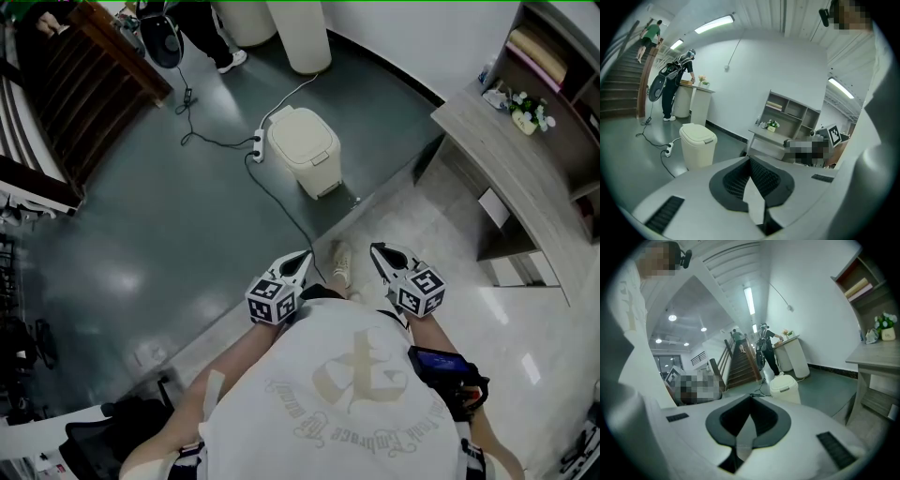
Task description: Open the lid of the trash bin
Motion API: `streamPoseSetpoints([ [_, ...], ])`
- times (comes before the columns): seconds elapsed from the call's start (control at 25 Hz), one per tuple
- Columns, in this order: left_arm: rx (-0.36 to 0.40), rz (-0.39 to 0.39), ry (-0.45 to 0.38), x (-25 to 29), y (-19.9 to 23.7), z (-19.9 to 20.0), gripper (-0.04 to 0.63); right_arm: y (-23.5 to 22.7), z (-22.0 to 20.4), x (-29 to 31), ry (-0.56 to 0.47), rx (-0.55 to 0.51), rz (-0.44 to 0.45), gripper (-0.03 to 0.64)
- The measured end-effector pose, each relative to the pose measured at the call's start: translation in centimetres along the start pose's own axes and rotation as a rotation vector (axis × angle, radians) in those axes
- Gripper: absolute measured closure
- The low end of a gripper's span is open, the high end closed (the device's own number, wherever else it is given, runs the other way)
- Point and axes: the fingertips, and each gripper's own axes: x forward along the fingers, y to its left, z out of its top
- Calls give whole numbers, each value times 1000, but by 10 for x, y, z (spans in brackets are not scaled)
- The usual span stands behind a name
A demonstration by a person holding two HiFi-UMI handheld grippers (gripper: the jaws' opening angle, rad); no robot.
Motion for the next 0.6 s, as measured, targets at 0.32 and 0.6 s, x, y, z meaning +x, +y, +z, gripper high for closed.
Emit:
streamPoseSetpoints([
  [0.32, -20, 20, -7, -8, 8, -4, 581, 4, -2, 8, 10, 2, 8, 612],
  [0.6, -39, 28, -15, -3, 22, 0, 581, 1, -4, 24, 56, -31, 17, 612],
])
